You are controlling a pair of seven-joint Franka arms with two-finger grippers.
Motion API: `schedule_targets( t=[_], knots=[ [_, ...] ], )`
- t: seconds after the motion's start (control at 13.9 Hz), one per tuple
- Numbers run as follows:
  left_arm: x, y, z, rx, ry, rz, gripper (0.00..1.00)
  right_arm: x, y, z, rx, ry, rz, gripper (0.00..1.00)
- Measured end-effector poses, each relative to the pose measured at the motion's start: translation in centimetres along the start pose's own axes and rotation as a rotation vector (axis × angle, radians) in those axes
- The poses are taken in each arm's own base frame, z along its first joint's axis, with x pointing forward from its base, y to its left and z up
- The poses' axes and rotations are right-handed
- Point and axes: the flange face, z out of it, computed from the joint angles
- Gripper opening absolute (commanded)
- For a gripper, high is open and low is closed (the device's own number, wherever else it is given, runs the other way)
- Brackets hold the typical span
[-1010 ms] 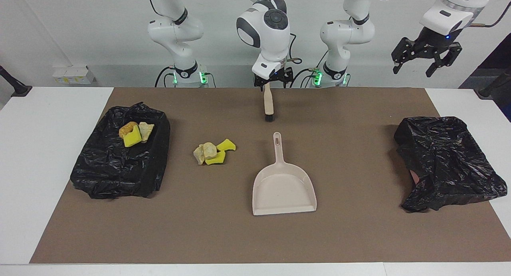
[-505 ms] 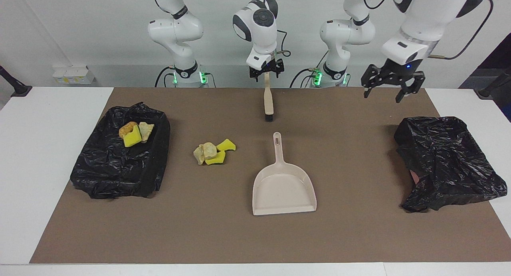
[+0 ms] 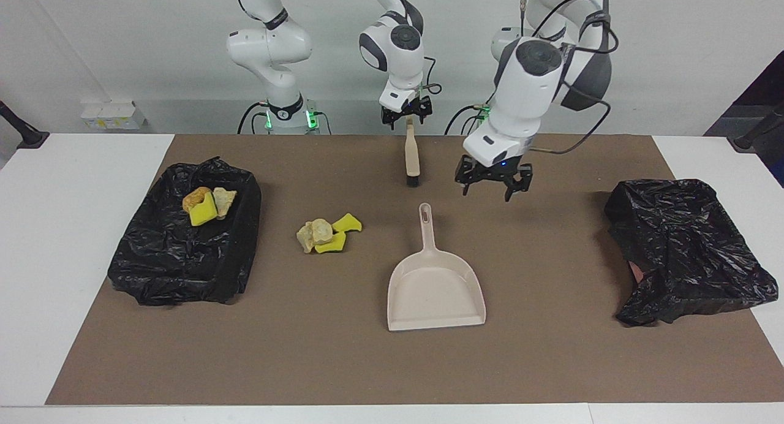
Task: Sweep and dump trash in bin
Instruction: 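Grasp the dustpan handle with the left gripper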
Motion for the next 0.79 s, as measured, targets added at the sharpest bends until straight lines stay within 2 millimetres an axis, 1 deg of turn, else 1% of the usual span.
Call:
schedule_targets(
  t=[0.07,0.14,0.22,0.29,0.36,0.58,0.65,0.72,0.79],
  knots=[
    [0.5,1.7,2.4,0.002,0.01,-0.016,1.0,-0.1,-0.2,0.3,0.003,0.001,-0.003,0.74],
    [1.0,3.2,4.8,-0.002,0.021,-0.034,1.0,-0.1,-0.2,0.6,0.007,0.001,-0.004,0.51],
    [1.3,4.3,6.5,-0.006,0.028,-0.045,1.0,-0.1,-0.2,0.8,0.008,-0.004,-0.003,0.26],
    [1.3,5.0,7.6,-0.008,0.028,-0.05,1.0,0.0,-0.2,0.9,0.009,-0.008,-0.003,0.1],
    [1.3,5.5,8.2,-0.009,0.027,-0.052,1.0,0.0,-0.2,1.0,0.01,-0.011,-0.002,0.0],
    [1.0,7.1,9.6,-0.011,0.025,-0.087,1.0,0.1,-0.2,1.2,0.011,-0.019,-0.003,0.0],
    [1.0,7.5,9.9,-0.014,0.031,-0.095,0.98,0.2,-0.2,1.3,0.013,-0.022,-0.004,0.0],
    [1.2,7.4,10.0,-0.016,0.037,-0.103,0.89,0.4,-0.3,1.2,0.016,-0.022,-0.003,0.0],
    [1.4,7.1,10.1,-0.014,0.038,-0.109,0.88,0.6,-0.3,1.0,0.014,-0.026,-0.004,0.0]
  ],
)
